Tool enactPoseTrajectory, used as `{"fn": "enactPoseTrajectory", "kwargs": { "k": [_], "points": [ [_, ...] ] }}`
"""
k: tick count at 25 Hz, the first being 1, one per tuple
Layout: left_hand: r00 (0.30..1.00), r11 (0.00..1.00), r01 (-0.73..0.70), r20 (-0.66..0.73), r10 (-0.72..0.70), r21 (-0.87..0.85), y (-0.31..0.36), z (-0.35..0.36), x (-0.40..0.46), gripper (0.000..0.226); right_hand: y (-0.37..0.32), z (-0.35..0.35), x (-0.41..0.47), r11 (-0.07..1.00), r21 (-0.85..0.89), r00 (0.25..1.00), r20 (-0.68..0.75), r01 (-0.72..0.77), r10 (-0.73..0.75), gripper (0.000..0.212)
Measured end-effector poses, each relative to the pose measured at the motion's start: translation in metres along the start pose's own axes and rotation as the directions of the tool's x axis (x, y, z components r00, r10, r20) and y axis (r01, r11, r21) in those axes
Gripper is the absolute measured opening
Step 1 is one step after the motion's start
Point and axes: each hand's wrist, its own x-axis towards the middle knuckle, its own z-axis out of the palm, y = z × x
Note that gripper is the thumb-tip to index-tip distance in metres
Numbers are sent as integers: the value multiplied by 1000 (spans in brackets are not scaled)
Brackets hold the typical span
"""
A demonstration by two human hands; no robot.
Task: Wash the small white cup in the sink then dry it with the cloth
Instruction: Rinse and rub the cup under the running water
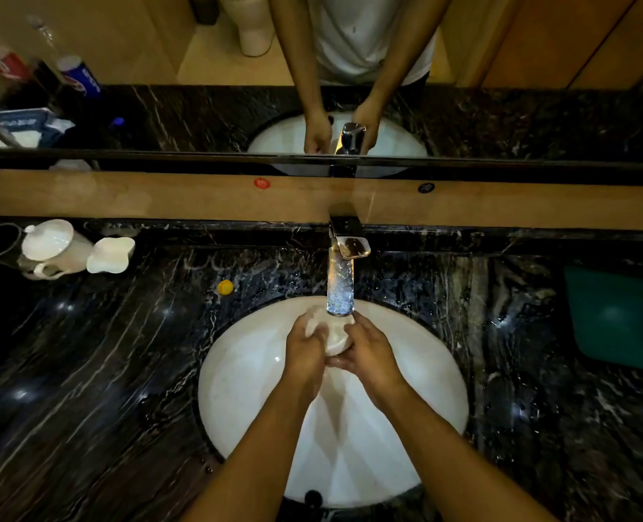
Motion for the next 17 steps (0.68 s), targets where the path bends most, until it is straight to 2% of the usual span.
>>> {"fn": "enactPoseTrajectory", "kwargs": {
  "k": [1,3,5,6,8,10,11,12,13,15,17],
  "points": [
    [999,999,-18,-28,19,34,-1,3,1,34,2,0,-1,1000,8,1000,14,14,-15,36],
    [986,954,-135,-57,155,266,-2,6,1,31,3,1,-1,999,-31,999,-20,44,-45,36],
    [930,792,-322,18,367,519,-5,2,-5,23,1,0,6,995,-86,994,-95,42,-50,38],
    [897,710,-401,92,432,580,-7,-2,-9,19,-1,-1,9,994,-108,990,-132,27,-41,38],
    [850,600,-508,244,467,619,-13,-13,-15,19,-4,-2,17,990,-137,986,-164,18,-40,30],
    [784,492,-612,393,481,619,-16,-22,-15,25,-7,-1,21,971,-237,987,-150,14,-51,22],
    [767,460,-633,422,484,622,-17,-24,-15,25,-8,0,22,968,-249,990,-137,9,-45,20],
    [773,465,-624,408,485,628,-16,-25,-14,22,-8,2,22,976,-219,993,-115,5,-31,20],
    [798,513,-591,359,484,622,-14,-24,-13,14,-8,3,22,980,-197,995,-98,-7,-13,21],
    [868,699,-493,245,431,518,-10,-21,-12,9,-7,2,23,960,-278,995,-100,-28,0,23],
    [930,853,-367,178,322,371,-8,-17,-11,11,-2,2,24,954,-291,996,-75,-64,44,40]
  ]
}}
